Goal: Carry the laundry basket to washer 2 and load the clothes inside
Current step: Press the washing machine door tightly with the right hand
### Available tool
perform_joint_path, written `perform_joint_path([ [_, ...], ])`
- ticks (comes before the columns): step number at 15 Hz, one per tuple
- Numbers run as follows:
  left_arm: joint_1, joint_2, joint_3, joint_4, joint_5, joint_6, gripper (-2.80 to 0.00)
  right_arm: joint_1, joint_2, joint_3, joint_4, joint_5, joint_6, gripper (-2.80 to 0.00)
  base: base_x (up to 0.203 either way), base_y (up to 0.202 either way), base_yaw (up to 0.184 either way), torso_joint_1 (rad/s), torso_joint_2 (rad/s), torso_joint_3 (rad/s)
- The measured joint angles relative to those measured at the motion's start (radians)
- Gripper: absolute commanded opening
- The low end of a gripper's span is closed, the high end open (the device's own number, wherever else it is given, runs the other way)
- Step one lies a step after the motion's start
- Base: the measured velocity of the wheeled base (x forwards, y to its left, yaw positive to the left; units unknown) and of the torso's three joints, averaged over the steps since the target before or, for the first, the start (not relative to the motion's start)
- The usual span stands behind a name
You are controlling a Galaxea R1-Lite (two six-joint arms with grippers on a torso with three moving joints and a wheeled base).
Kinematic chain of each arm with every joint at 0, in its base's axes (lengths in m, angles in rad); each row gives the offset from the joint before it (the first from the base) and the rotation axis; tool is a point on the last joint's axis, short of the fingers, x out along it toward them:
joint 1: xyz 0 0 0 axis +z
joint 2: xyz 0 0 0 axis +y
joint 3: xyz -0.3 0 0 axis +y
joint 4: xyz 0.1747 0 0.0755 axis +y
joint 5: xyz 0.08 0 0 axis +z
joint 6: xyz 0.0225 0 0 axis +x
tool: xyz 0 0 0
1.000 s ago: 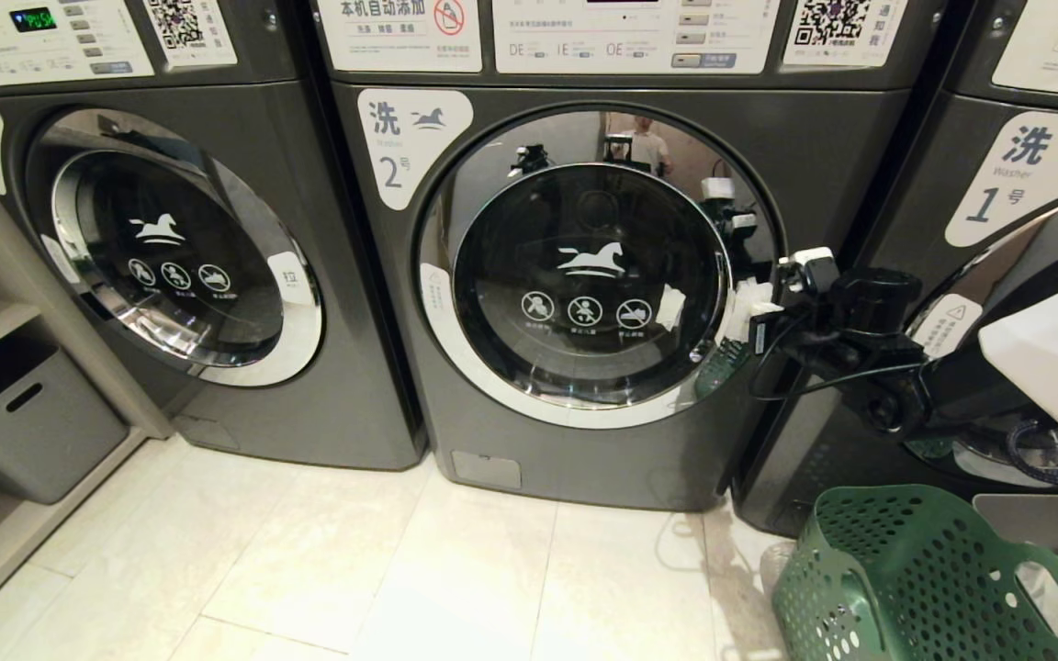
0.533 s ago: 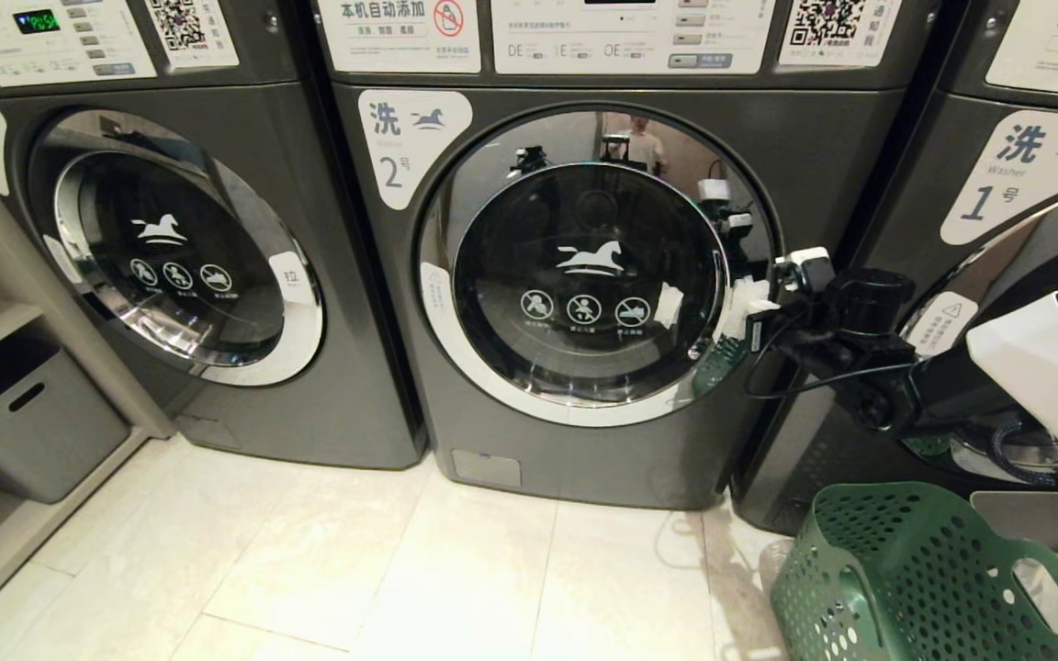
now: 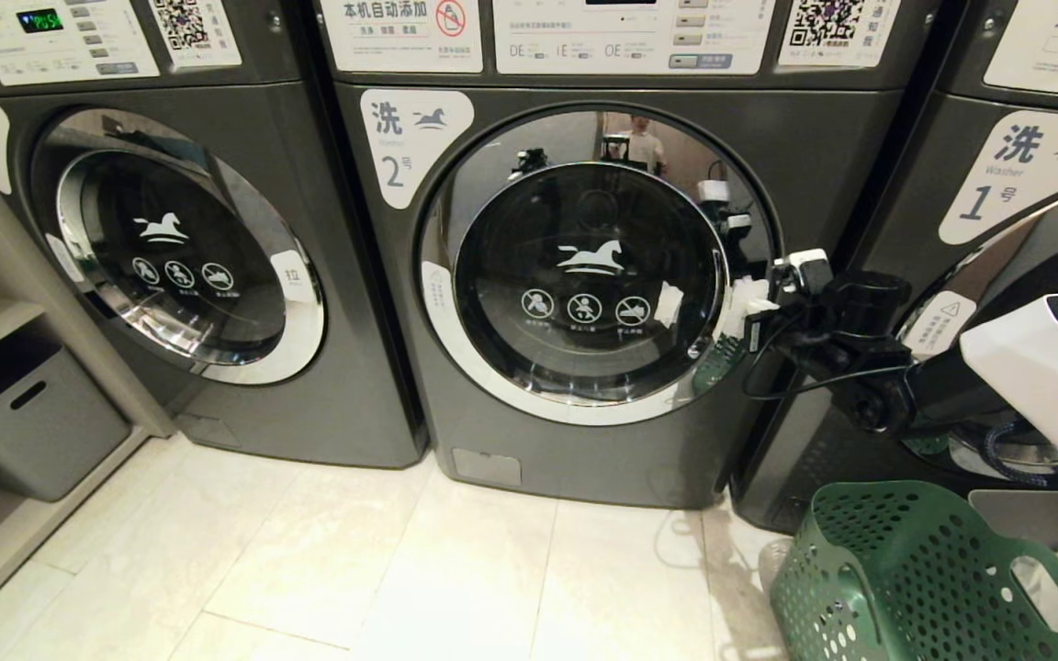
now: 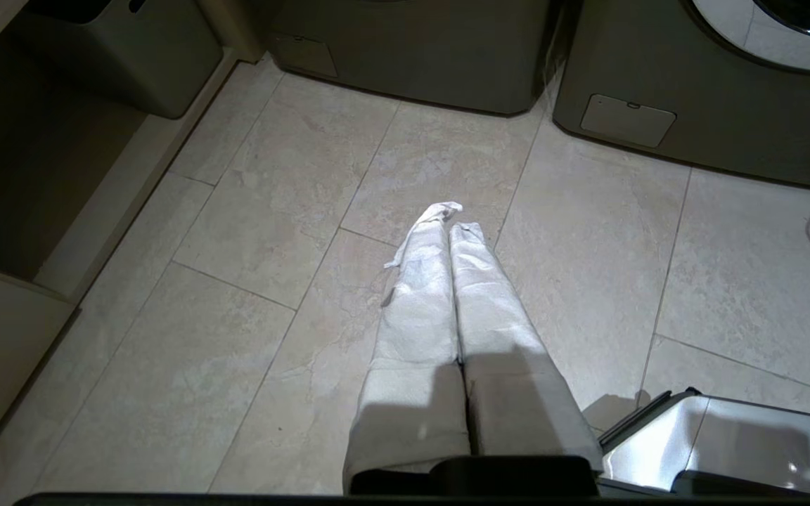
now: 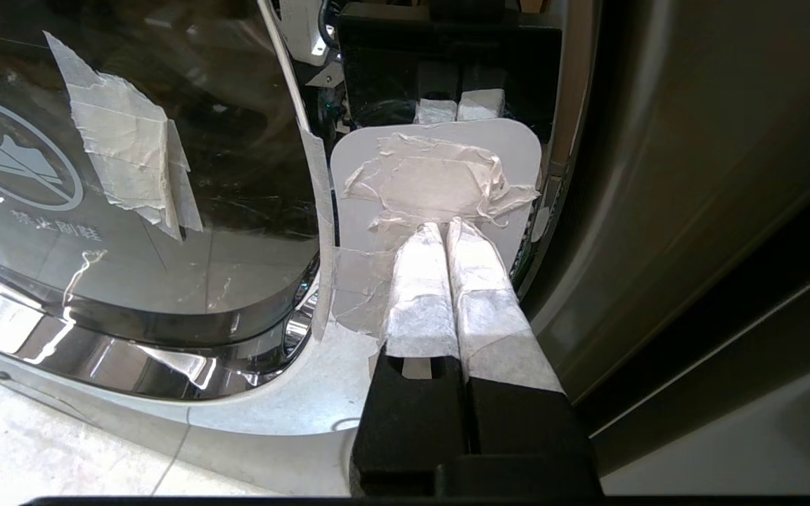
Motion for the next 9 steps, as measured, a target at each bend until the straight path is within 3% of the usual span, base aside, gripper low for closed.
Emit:
perform_joint_path([
  [9, 0.012, -0.084, 0.061, -0.004, 0.020, 0.000, -2.80, 0.000, 0.032, -0.042, -0.049, -0.006, 0.000, -2.80, 0.000, 0.000, 0.000, 0.000, 0.00, 0.000],
])
